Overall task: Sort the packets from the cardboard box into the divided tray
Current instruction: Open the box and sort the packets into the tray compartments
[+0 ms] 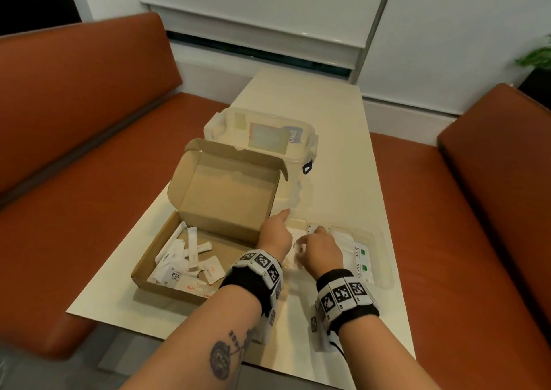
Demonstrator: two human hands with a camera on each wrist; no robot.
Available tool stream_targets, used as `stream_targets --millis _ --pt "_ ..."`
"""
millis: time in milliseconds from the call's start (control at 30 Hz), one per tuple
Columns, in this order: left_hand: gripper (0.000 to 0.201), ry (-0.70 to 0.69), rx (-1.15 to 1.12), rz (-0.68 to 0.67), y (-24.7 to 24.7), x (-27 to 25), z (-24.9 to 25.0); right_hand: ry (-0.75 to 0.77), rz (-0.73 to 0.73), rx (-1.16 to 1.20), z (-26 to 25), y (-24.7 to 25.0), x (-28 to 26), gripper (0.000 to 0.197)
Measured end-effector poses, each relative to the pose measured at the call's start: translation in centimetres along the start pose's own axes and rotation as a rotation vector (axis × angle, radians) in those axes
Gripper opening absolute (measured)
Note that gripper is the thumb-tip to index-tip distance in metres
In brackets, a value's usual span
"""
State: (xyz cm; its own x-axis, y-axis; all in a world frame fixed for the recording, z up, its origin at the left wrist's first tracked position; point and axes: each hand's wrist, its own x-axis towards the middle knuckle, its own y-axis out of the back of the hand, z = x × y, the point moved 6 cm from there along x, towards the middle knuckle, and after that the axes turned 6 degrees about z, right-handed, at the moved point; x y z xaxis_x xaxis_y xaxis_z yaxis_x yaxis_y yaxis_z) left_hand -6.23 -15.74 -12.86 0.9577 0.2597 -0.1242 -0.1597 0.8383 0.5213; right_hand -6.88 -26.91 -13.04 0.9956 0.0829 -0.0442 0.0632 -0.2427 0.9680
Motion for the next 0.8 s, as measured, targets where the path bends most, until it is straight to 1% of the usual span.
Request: stream_targets --millis 67,233,300,367,467,533,600,667,733,800 --pt "0.067 0.005 -0.017 0.0 0.1 -0.1 0.1 -0.013 -0.001 0.031 0.3 -0.3 0.0 0.029" --pt "0.066 0.023 -0.032 -0.01 0.2 -0.2 0.4 -0.019 -0.009 0.17 0.8 -0.2 -0.2 0.037" --pt "0.065 0.031 -0.053 -0.021 0.3 -0.3 0.6 -0.017 0.042 0.256 1.0 0.5 -0.4 0.037" --pt "0.062 0.006 -0.076 -0.031 0.3 -0.6 1.2 -0.021 0.117 0.351 1.2 1.7 -0.5 0.035" --pt "0.049 -0.066 -0.152 -0.064 0.7 -1.5 2.8 -0.033 0.229 0.511 1.2 3.6 -0.6 0.023" --pt "0.038 -0.085 -0.241 -0.076 1.5 -2.0 3.8 -0.016 0.261 0.599 0.3 4.4 -0.8 0.016" --pt "0.029 -0.08 -0.322 -0.015 3.8 -2.2 4.2 0.027 0.255 0.651 -1.5 4.8 -1.2 0.008" --pt "0.024 -0.065 -0.336 0.112 7.3 -2.1 3.5 0.097 0.215 0.677 -4.1 4.8 -1.9 0.004" --pt "0.022 -0.029 -0.277 0.257 11.3 -1.8 1.7 0.165 0.133 0.705 -7.1 4.2 -2.7 0.006" --pt "0.021 0.054 -0.219 0.379 15.1 -1.7 -0.9 0.227 -0.005 0.663 -10.1 3.0 -3.5 0.013"
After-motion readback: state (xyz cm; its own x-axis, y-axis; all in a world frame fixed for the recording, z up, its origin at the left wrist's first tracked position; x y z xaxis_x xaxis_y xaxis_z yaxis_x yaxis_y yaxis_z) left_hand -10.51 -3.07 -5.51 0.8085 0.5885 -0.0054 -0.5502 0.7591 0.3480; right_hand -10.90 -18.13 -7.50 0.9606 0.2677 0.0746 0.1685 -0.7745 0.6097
